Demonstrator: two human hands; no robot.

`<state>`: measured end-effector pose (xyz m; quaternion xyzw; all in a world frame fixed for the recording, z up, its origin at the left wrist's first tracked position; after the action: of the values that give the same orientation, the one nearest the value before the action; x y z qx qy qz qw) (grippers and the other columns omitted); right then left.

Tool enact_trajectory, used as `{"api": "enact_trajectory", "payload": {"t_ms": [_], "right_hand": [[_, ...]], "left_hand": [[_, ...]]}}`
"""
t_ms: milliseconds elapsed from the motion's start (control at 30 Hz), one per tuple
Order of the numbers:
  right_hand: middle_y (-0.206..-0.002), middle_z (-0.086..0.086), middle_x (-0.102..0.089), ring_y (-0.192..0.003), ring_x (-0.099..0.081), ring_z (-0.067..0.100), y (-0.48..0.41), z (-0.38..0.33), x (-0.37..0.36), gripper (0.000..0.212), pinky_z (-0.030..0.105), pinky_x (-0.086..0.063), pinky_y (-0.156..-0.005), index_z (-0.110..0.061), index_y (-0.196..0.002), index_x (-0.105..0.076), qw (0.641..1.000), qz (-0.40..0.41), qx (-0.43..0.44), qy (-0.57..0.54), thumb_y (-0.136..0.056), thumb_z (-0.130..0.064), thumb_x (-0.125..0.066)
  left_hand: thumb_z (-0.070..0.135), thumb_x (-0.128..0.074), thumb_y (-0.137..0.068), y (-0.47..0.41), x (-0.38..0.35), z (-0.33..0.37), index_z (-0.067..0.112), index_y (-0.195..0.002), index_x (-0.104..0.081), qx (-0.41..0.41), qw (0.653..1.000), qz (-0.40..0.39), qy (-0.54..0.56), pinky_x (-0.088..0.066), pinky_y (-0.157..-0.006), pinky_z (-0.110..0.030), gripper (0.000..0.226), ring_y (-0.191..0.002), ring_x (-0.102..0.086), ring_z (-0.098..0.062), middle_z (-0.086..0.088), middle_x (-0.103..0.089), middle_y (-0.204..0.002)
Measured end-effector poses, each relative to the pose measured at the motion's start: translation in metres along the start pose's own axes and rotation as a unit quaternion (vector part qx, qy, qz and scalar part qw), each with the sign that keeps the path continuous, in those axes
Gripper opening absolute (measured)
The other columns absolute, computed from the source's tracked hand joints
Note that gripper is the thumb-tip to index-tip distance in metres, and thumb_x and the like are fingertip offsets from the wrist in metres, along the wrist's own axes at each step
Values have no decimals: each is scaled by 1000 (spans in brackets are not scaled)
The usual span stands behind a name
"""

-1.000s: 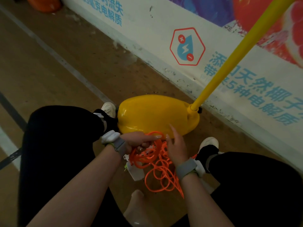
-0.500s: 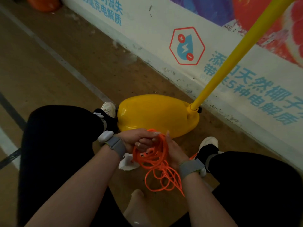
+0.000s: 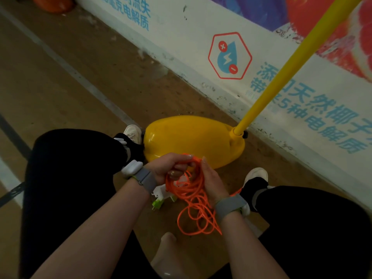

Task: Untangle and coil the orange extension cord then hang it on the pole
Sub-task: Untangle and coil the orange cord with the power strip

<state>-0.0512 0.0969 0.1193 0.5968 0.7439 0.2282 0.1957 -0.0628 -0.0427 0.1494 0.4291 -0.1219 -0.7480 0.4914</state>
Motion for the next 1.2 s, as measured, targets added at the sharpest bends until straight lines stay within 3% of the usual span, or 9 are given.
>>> {"api": "enact_trajectory", "payload": {"t_ms": [100, 133, 300, 467, 600, 767, 900, 1033, 1200], "right_hand": [[-77, -5, -69, -76, -63, 8, -1, -1, 6, 58, 7, -50, -69, -20, -93, -67, 998, 11, -14, 59, -94, -61, -27], [-70, -9, -62, -69, -57, 3, -1, 0, 7, 51, 4, -46, -59, -22, -83, -63, 996, 29, -8, 84, -99, -51, -24], [-68, 8, -58, -73, -57, 27, -7, 19, 2, 40, 42, -44, -72, -21, -63, -47, 951, 46, 65, 298, -97, -41, -39], [-102, 20, -68, -101, -60, 34, -6, 24, 14, 33, 35, -41, -77, -8, -92, -69, 890, 51, 31, 452, -97, -33, -48], [-118, 16, -65, -114, -58, 31, -14, 32, 23, 38, 31, -44, -89, -7, -112, -68, 851, 73, -52, 517, -97, -32, -44], [-127, 19, -60, -120, -54, 32, -2, 29, 52, 44, 32, -42, -94, -2, -119, -63, 890, 168, -122, 407, -102, -32, -34], [-77, 22, -68, -71, -59, 27, -2, 16, 59, 31, 35, -44, -66, -6, -67, -69, 954, 263, -26, 139, -89, -27, -61], [-48, 5, -58, -44, -51, 9, -4, 18, 39, 30, 23, -39, -50, -11, -60, -63, 973, 181, 7, 140, -88, -21, -63], [-56, -2, -48, -48, -47, 3, -7, 33, 4, 37, 27, -35, -55, -19, -62, -48, 941, -20, -18, 337, -96, -34, -50]], "left_hand": [[25, -35, -100, 4, 4, 8, 8, -82, -51, -47, 997, 18, 67, -14, -32, -14, 30, -28, -22, 0, 10, -28, -41], [25, -35, -100, 5, 6, 12, 8, -81, -50, -63, 994, 31, 81, -14, -31, -14, 30, -28, -22, 0, 10, -28, -41], [28, -37, -102, 2, 15, 13, 10, -78, -48, -121, 981, 128, 79, -16, -29, -14, 32, -28, -22, -1, 9, -29, -38], [28, -37, -102, 1, 28, 14, 11, -77, -48, -170, 961, 175, 128, -18, -30, -14, 32, -30, -23, -2, 10, -30, -39], [30, -39, -102, 4, 30, 17, 10, -79, -50, -181, 964, 168, 101, -17, -30, -15, 32, -30, -23, -2, 11, -30, -40], [28, -43, -100, 13, 30, 28, 7, -81, -56, -130, 985, 116, -6, -16, -31, -15, 31, -31, -23, -2, 10, -29, -42], [29, -43, -100, 15, 45, 35, 10, -78, -53, -100, 980, 163, -61, -15, -31, -15, 31, -31, -21, -3, 10, -30, -42], [30, -38, -102, 8, 50, 27, 13, -76, -46, -128, 968, 154, 152, -17, -28, -14, 32, -28, -22, -2, 9, -29, -39], [31, -41, -101, 9, 65, 26, 17, -71, -45, -184, 905, 224, 312, -20, -28, -14, 34, -28, -24, -3, 9, -32, -39]]}}
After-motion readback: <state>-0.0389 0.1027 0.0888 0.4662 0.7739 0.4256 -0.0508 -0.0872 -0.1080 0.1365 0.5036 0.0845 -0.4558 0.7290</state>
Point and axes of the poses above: each hand's wrist, its own y-axis away from the middle knuckle, its own x-axis out of the back of the hand, z = x × y, the point moved 3 cm from there along -y, towards the middle knuckle
